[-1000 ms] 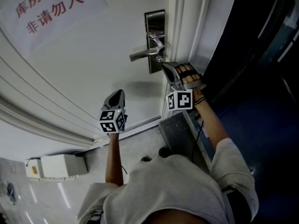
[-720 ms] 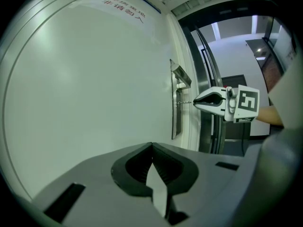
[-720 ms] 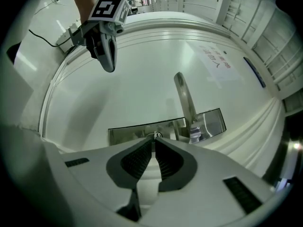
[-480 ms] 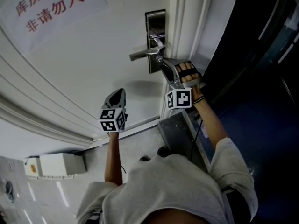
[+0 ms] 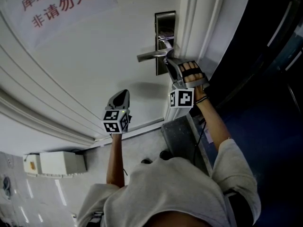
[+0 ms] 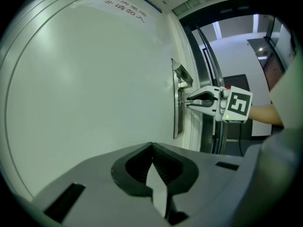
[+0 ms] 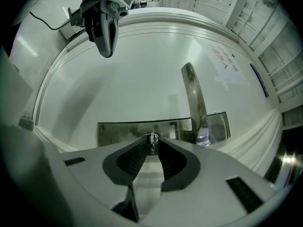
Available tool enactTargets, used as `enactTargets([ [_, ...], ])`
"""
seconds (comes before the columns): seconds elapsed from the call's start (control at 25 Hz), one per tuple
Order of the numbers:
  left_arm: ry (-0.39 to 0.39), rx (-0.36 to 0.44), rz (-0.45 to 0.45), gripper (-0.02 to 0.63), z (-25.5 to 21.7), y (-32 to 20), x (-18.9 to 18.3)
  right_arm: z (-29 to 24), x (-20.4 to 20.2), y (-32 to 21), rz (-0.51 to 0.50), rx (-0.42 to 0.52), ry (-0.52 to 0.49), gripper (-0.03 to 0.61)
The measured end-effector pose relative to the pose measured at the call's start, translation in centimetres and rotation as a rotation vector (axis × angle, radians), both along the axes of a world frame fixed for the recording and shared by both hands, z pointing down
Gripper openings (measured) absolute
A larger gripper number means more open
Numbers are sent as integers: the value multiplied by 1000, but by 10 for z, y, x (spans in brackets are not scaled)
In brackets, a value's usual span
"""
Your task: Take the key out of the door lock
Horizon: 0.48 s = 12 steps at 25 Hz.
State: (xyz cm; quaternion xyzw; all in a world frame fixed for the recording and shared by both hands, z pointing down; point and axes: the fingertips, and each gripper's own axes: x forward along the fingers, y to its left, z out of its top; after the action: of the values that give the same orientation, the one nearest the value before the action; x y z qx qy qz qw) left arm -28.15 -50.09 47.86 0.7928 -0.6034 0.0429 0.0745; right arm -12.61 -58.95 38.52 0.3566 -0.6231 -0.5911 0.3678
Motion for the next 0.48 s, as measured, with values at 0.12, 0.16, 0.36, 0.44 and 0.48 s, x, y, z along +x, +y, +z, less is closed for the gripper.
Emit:
enactTargets([
  [0.12,-6,-1,-9,18,0,0,-5,-2,-3,-4,5,15,-9,54],
  [0.16,-6,-1,-12,18,0,0,-6,-2,-3,-5,8,18,-9,51],
  [0.36,-11,2,-17,18,-1,-2,-8,0,-4,-8,16,59,3,32],
  [0.44,-13,3,-14,18,-1,-3,-7,-1,-4,-8,23,71,2,31],
  [0.48,-12,0,-12,18,-1,-3,-5,-1,-4,-9,25,73,2,31],
])
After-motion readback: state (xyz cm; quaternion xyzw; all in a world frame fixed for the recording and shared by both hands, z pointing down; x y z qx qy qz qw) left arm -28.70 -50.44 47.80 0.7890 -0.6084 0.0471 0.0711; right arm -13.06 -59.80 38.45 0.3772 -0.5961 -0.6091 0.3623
